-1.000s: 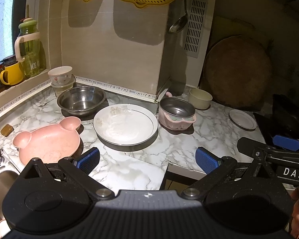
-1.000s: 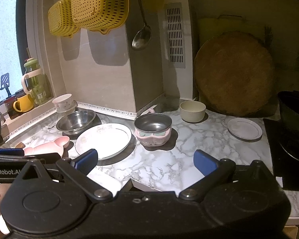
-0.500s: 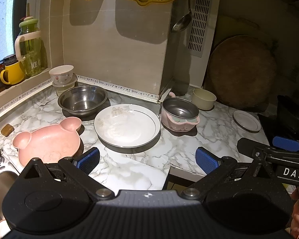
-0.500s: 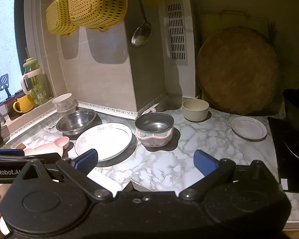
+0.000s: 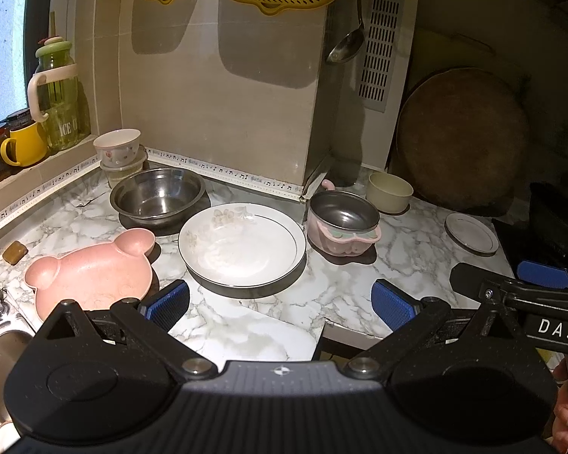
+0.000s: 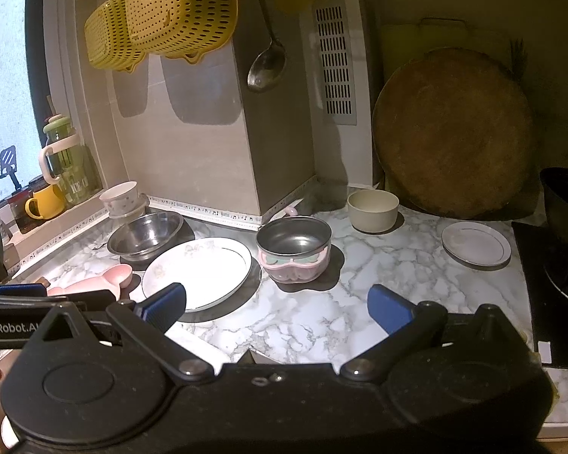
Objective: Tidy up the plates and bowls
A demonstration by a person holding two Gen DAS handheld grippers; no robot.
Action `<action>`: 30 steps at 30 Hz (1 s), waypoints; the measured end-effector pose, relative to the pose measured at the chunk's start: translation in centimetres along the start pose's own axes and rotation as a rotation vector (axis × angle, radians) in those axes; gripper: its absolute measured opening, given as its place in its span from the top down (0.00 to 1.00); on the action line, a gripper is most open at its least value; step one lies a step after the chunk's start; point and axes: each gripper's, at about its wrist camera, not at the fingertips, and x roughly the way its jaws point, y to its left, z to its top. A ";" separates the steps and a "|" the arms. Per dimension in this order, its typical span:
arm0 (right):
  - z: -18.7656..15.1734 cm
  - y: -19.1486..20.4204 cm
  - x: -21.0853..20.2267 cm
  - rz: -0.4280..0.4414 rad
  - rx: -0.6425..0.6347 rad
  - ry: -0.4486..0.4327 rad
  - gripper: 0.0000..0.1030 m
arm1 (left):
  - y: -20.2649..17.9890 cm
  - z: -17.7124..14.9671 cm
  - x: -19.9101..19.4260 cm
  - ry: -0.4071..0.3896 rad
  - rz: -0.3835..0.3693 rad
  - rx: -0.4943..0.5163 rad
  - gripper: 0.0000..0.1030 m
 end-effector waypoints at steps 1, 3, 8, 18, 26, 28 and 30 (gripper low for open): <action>-0.1 -0.1 0.0 0.000 -0.001 0.000 0.00 | 0.0 0.0 0.0 0.000 0.000 -0.001 0.00; -0.1 -0.1 0.0 -0.001 -0.001 0.000 0.00 | 0.0 0.1 0.1 -0.002 -0.002 -0.001 0.00; 0.1 -0.3 0.2 -0.007 -0.003 0.003 0.00 | -0.4 0.3 0.7 0.004 -0.010 -0.007 0.00; 1.0 -1.9 1.8 -0.021 -0.023 0.005 0.00 | -1.9 1.6 3.4 0.004 -0.033 0.013 0.00; 2.7 -6.5 5.5 -0.109 -0.013 0.026 0.01 | -5.5 4.0 9.2 0.032 -0.130 0.091 0.00; 3.0 -8.3 6.9 -0.146 -0.007 0.043 0.02 | -6.9 4.6 10.9 0.045 -0.153 0.117 0.00; 3.0 -10.0 8.2 -0.176 0.004 0.063 0.04 | -8.3 5.2 12.9 0.060 -0.174 0.142 0.00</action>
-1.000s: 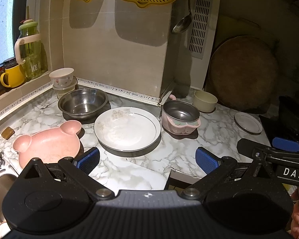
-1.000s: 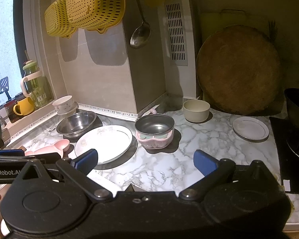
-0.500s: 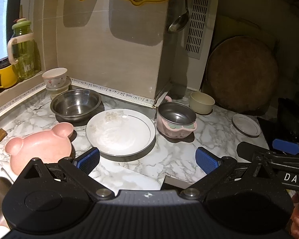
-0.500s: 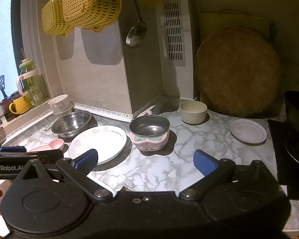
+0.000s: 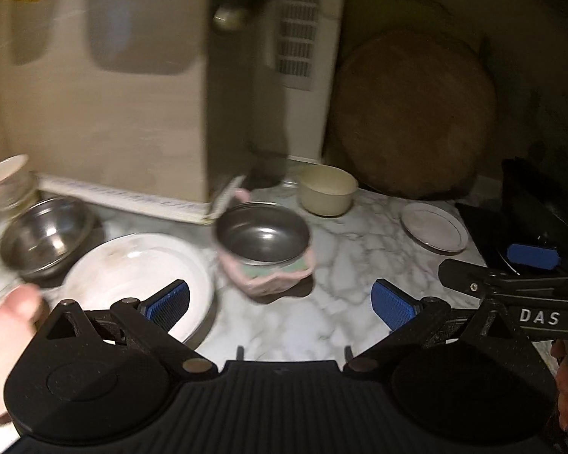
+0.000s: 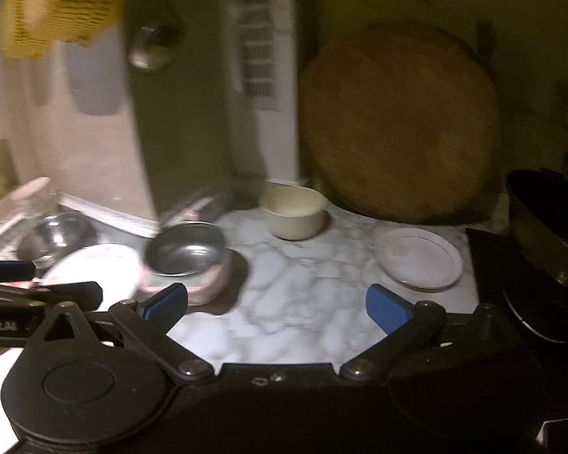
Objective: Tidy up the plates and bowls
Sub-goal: 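Move both grippers to the small white plate by the wooden cutting board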
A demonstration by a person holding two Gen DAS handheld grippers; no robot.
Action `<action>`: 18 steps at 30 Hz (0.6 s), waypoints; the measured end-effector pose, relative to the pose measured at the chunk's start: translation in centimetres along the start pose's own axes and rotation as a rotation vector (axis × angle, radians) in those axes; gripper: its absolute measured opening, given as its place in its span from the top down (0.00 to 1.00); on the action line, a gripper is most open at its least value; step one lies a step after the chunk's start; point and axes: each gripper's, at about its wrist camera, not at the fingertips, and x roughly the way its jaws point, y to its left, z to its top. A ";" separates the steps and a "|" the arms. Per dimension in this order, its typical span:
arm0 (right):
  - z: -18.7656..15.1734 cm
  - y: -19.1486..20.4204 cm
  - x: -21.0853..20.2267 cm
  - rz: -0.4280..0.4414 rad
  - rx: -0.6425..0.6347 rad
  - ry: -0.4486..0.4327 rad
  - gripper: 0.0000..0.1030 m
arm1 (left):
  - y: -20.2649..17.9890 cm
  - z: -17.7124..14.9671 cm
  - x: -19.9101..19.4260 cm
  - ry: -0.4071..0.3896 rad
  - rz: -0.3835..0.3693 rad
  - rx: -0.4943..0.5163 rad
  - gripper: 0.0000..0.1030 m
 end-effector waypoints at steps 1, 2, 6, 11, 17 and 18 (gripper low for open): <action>0.1 -0.8 0.9 -0.019 0.006 0.012 0.05 | -0.6 0.5 1.2 0.012 -0.007 0.018 0.00; 0.2 -1.6 1.7 -0.036 0.014 0.021 0.06 | -1.2 0.9 2.4 0.023 -0.018 0.033 0.00; 0.4 -4.7 4.8 -0.114 0.045 0.057 0.11 | -3.4 2.9 6.4 0.053 -0.053 0.079 0.01; 0.7 -8.5 8.8 -0.193 0.077 0.100 0.11 | -6.7 5.3 11.7 0.095 -0.114 0.130 0.01; 0.7 -13.8 12.9 -0.282 0.181 0.167 0.14 | -10.1 7.7 17.8 0.138 -0.182 0.174 0.03; 0.6 -14.5 13.5 -0.292 0.204 0.183 0.15 | -10.7 8.2 18.8 0.146 -0.193 0.181 0.03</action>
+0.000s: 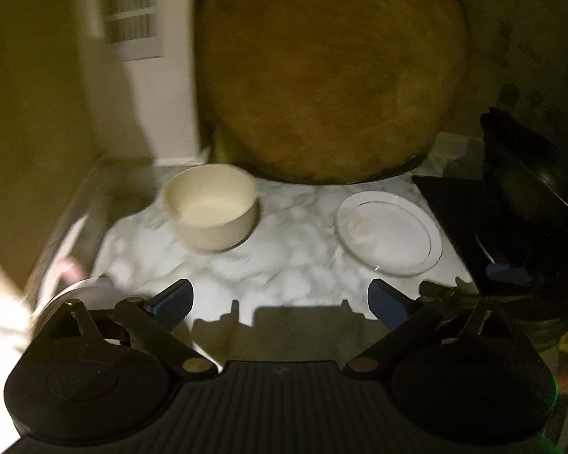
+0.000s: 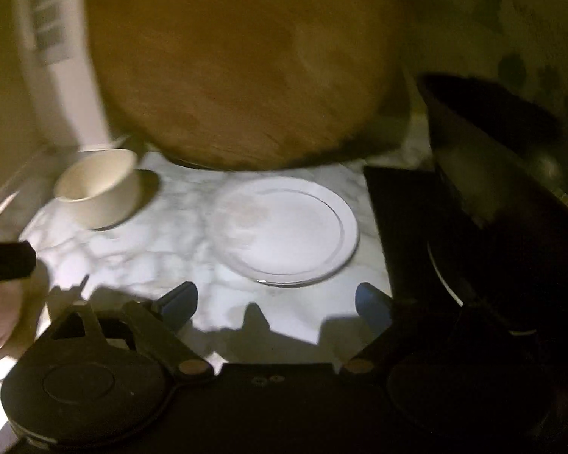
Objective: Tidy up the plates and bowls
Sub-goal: 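Move both grippers to the small white plate by the wooden cutting board, then close both grippers on the rim of the small white plate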
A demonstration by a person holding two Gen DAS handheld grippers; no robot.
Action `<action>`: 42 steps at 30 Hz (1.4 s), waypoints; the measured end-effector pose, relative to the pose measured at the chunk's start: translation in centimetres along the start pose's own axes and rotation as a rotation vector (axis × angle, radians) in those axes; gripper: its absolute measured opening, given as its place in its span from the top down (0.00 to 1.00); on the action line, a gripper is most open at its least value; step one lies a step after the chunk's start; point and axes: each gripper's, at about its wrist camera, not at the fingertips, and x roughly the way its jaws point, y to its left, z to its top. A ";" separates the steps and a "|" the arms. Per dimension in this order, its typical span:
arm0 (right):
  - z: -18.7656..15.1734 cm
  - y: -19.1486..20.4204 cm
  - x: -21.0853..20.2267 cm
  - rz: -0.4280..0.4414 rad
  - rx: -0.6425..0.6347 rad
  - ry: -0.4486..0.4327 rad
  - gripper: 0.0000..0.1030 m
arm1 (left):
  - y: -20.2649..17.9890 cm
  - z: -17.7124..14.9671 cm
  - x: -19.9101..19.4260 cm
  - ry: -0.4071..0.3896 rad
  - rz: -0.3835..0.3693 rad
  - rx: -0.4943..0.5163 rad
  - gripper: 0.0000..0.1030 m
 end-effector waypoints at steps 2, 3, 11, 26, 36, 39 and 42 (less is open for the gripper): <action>0.3 -1.0 1.2 -0.004 0.055 0.026 0.16 | -0.5 1.1 1.8 0.018 -0.024 -0.005 0.07; 0.3 -1.5 1.7 0.000 0.089 0.035 0.18 | -0.7 1.7 2.8 0.034 -0.037 -0.008 0.12; 0.5 -4.7 4.7 0.037 0.375 0.073 0.29 | -2.4 4.8 10.6 0.138 -0.099 -0.002 0.25; 1.0 -7.3 7.6 0.051 0.562 0.069 0.58 | -3.3 8.0 20.0 0.244 -0.171 -0.081 0.54; 0.9 -8.6 7.5 0.035 0.606 0.047 0.60 | -3.4 7.8 22.0 0.243 -0.200 -0.104 0.64; 0.6 -8.8 7.1 0.010 0.634 0.022 0.39 | -3.7 7.7 22.0 0.233 -0.200 -0.090 0.65; 0.1 -8.8 6.6 0.003 0.643 -0.013 0.38 | -3.9 7.7 22.0 0.228 -0.198 -0.077 0.65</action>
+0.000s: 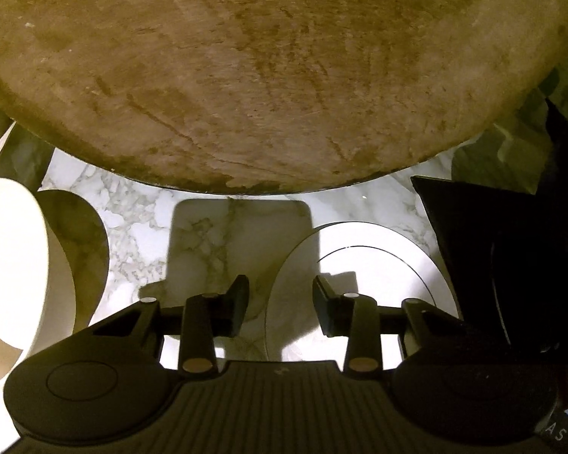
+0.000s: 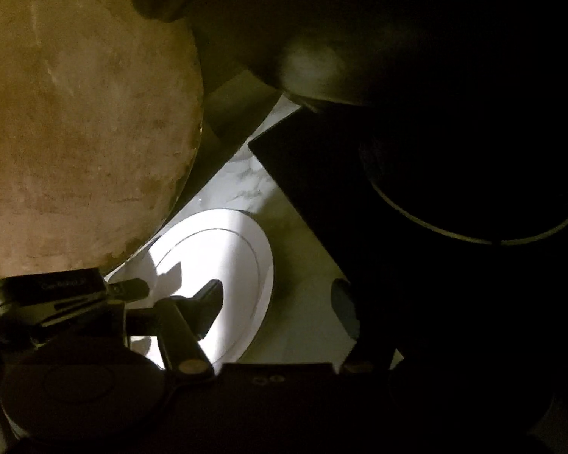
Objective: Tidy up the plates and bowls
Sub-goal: 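Close both grippers on the rim of the small white plate, then lift the small white plate with both grippers toward the floral plate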
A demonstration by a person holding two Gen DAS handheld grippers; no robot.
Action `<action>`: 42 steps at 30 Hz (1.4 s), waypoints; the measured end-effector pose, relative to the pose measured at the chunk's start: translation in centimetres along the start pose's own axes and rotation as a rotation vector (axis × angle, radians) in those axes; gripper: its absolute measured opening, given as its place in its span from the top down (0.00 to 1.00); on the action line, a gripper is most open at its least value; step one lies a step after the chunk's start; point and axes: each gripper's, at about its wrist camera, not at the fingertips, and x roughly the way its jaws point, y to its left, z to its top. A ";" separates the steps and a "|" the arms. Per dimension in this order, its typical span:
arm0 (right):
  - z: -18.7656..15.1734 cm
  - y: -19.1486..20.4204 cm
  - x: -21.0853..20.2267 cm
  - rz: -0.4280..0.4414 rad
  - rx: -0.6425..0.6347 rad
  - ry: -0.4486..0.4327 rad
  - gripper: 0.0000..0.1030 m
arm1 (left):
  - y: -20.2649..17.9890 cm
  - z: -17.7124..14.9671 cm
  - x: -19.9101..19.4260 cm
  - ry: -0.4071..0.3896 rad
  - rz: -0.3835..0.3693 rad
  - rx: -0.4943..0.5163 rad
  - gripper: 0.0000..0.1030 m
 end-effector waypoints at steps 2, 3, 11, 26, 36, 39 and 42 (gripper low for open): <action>0.0 0.0 0.0 -0.018 -0.010 -0.017 0.39 | 0.0 0.2 0.2 -0.002 0.001 0.002 0.65; -0.1 -0.1 -0.2 -0.018 -0.003 -0.022 0.40 | 0.0 0.3 0.2 -0.003 0.005 0.003 0.65; -0.3 0.4 0.7 0.045 -0.001 -0.011 0.74 | -0.3 0.5 0.7 -0.010 -0.033 0.036 0.73; -0.7 0.4 -0.8 0.082 -0.056 0.001 0.91 | 1.6 -2.2 -2.1 -0.027 0.003 -0.011 0.85; -1.4 1.1 -5.2 0.178 -0.127 0.017 0.91 | 2.2 -5.8 -8.7 -0.089 0.005 -0.075 0.85; -1.7 1.7 -6.8 0.212 -0.150 0.023 0.92 | 2.5 -7.0 -11.1 -0.108 0.013 -0.100 0.86; -1.9 2.4 -8.4 0.251 -0.171 0.034 0.92 | 3.0 -8.2 -13.6 -0.129 0.027 -0.126 0.86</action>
